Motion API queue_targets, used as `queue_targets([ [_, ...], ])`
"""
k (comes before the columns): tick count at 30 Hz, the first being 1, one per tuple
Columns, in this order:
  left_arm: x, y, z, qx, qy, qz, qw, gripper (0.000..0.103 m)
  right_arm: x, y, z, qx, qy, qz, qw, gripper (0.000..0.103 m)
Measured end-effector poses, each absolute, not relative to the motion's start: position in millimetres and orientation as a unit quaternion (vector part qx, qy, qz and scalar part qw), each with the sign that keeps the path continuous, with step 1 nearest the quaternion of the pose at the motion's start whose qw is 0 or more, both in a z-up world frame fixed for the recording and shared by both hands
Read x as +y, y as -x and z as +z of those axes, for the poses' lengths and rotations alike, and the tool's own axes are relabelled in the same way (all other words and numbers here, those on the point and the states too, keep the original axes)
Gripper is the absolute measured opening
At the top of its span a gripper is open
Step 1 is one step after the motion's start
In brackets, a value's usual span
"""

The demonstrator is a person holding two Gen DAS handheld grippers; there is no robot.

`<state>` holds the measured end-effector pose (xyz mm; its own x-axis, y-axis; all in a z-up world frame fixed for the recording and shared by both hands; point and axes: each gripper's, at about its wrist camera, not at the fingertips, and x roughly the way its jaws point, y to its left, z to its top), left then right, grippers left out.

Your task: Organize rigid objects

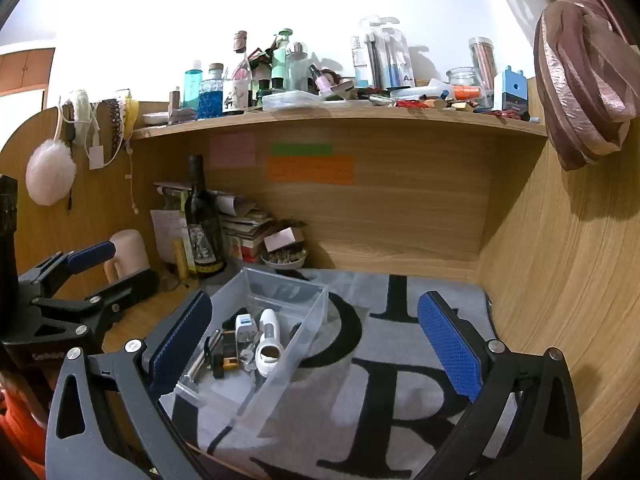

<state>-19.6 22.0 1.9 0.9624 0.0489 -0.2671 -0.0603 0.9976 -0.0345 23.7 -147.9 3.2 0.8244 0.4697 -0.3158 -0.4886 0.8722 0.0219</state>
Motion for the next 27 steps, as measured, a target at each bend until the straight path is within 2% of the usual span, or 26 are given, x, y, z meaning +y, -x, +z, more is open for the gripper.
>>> queue_targets([
  [27, 17.4, 13.5, 0.9, 0.137, 0.012, 0.016, 0.99, 0.103, -145.6, -25.2, 4.8, 0.16, 0.022, 0.246, 0.956, 0.103],
])
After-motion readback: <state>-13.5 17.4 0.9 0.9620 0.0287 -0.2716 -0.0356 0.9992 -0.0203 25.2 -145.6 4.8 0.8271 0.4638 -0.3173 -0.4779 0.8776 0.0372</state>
